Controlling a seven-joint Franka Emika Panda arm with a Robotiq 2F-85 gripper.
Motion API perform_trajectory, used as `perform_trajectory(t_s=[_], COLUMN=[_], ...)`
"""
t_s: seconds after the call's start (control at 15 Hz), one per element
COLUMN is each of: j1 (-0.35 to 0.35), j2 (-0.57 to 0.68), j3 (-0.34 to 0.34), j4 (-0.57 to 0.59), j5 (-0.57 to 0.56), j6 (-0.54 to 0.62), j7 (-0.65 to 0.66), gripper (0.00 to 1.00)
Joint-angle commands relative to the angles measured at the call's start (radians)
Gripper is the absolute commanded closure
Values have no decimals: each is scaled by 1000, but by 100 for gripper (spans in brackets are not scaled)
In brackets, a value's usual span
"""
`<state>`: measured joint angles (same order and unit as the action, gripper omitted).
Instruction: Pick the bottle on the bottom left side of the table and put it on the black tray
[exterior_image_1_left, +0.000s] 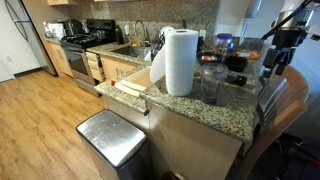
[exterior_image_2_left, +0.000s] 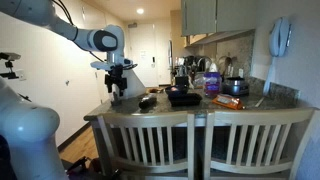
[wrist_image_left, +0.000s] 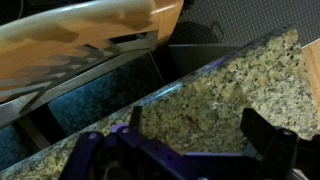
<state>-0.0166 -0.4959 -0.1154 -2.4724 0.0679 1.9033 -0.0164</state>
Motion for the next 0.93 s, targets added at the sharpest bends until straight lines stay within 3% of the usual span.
perform_trajectory(t_s=[0.0, 0.53, 0.87], j1=[-17, -17, -31], j2=[1, 1, 54], j3=[15, 15, -18], j4=[2, 2, 155], j5=[7, 7, -195], j6=[-3, -3, -259], j7=[-7, -7, -251], gripper=[0, 0, 0])
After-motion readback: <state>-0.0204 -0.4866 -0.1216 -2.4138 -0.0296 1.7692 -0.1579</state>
